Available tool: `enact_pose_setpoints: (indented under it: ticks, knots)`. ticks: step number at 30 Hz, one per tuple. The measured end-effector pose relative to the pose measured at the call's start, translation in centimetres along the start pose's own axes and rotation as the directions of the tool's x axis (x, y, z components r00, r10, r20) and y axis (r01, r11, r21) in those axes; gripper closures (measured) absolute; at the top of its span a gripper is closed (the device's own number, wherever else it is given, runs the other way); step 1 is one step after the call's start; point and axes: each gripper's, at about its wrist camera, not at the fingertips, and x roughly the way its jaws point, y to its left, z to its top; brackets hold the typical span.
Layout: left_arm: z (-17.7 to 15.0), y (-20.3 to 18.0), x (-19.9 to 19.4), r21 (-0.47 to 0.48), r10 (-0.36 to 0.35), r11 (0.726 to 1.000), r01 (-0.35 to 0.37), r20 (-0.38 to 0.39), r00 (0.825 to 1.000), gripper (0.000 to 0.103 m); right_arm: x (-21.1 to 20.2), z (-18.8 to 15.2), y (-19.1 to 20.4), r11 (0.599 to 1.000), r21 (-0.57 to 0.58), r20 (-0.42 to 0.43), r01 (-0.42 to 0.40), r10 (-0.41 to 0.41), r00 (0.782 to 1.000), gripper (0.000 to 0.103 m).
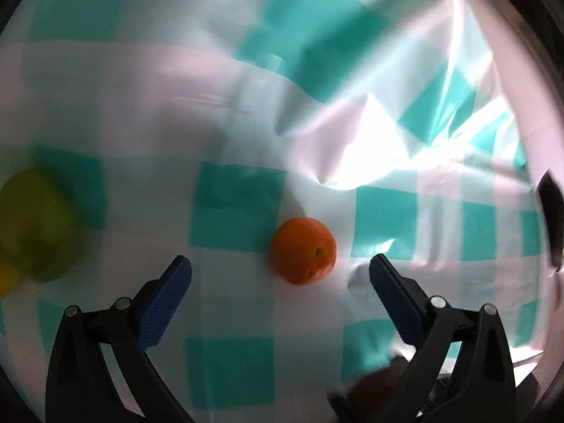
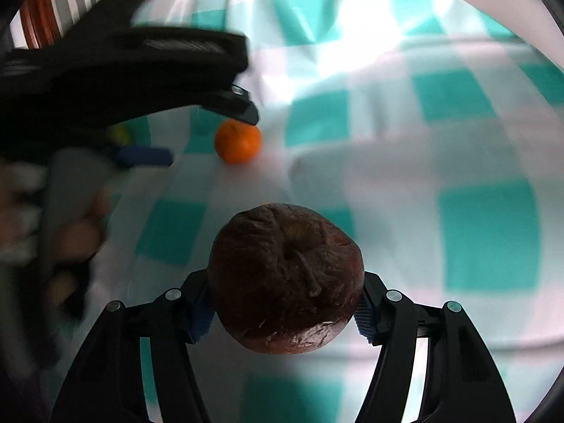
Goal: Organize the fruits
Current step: 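Grasp the dark red apple with the right tool while the left tool grasps an orange, then carry the red apple and orange over the white box and release both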
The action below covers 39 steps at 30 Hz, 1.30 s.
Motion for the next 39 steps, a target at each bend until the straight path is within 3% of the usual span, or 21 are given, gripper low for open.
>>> enact_pose_setpoints:
  ticks: [1, 3, 5, 7, 14, 16, 19, 29, 34, 39]
  knots:
    - [-0.1, -0.5, 0.4, 0.026, 0.023, 0.999, -0.023, 0.014, 1.000, 0.004, -0.5, -0.6, -0.2, 1.000, 0.002, -0.003, 0.005, -0.005, 1.000, 0.040]
    - [-0.3, -2.2, 1.0, 0.128, 0.103, 0.986, -0.110, 0.061, 0.993, 0.016, -1.3, -1.3, -0.7, 1.000, 0.003, -0.007, 0.007, -0.007, 1.000, 0.040]
    - [-0.8, -3.3, 1.4, 0.208, 0.160, 0.962, -0.176, 0.092, 0.983, 0.042, -1.8, -1.8, -0.9, 1.000, 0.001, -0.008, 0.008, -0.008, 1.000, 0.040]
    - [-1.5, -3.7, 1.3, 0.254, 0.172, 0.947, -0.195, 0.111, 0.979, 0.060, -2.3, -2.1, -1.2, 1.000, 0.001, -0.003, 0.007, -0.007, 1.000, 0.040]
    - [-4.0, -2.4, -0.4, 0.239, 0.160, 0.953, -0.188, 0.133, 0.978, 0.063, -3.0, -2.4, -1.7, 1.000, 0.028, 0.005, 0.001, -0.001, 1.000, 0.040]
    - [-5.3, -2.3, -1.4, 0.225, 0.161, 0.956, -0.190, 0.141, 0.977, 0.063, -2.1, -1.3, -1.8, 1.000, 0.028, 0.006, -0.002, 0.002, 1.000, 0.040]
    - [-8.0, -2.7, -3.2, 0.225, 0.156, 0.957, -0.184, 0.136, 0.978, 0.063, -2.7, -2.3, -2.3, 0.999, 0.034, 0.004, -0.009, 0.009, 1.000, 0.040]
    - [-21.8, -5.6, -10.7, 0.239, 0.219, 0.941, -0.241, 0.115, 0.969, 0.063, -8.6, -7.2, -2.8, 0.996, -0.035, -0.005, -0.087, 0.087, 0.996, 0.040]
    - [-29.2, -8.3, -16.6, 0.217, 0.246, 0.937, -0.275, 0.151, 0.958, 0.063, -13.9, -10.5, -2.6, 0.987, -0.107, 0.024, -0.122, 0.125, 0.992, 0.040]
    - [-34.4, -11.1, -21.4, 0.195, 0.255, 0.935, -0.296, 0.211, 0.944, 0.063, -19.4, -12.3, -2.9, 0.974, -0.168, 0.088, -0.149, 0.166, 0.982, 0.040]
